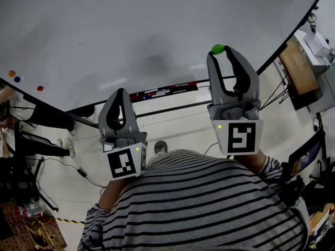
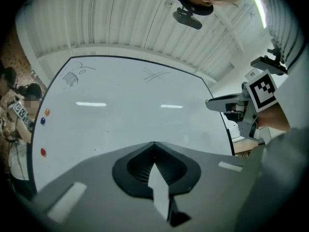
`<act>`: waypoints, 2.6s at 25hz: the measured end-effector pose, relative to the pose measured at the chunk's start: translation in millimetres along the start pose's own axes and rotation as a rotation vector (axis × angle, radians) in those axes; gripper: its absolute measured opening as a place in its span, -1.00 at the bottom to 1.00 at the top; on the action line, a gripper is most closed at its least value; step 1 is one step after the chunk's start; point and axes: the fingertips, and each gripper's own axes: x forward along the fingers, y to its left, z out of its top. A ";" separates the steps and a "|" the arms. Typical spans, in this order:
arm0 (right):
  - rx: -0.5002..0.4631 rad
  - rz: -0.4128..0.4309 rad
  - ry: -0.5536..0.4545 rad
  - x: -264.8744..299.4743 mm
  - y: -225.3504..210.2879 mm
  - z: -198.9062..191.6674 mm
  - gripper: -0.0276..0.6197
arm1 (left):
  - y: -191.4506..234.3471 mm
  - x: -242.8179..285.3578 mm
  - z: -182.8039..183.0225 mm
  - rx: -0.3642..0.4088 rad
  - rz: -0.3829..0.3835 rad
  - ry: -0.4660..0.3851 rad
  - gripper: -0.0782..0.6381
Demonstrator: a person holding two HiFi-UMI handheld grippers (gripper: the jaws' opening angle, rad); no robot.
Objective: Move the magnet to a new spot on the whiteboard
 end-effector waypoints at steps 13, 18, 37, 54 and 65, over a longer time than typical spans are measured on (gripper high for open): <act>0.066 0.090 0.038 -78.6 -10.7 0.9 -0.53 | -70.4 -57.2 -0.9 0.011 -0.021 0.084 -0.74; 0.070 0.114 0.025 -84.4 -4.6 3.3 -0.53 | -78.4 -68.0 -6.5 0.026 -0.026 0.112 -0.74; -0.017 0.110 0.003 31.6 10.9 -17.1 -0.53 | 6.6 -14.3 -33.9 -0.025 0.084 0.152 -0.74; -0.240 -0.012 0.045 151.7 20.5 -42.7 -0.54 | 101.3 41.3 -36.5 -0.012 0.108 0.112 -0.74; 0.037 0.133 0.084 21.9 32.2 -43.2 -0.67 | 15.8 -10.2 -25.7 -0.026 0.078 0.110 -0.74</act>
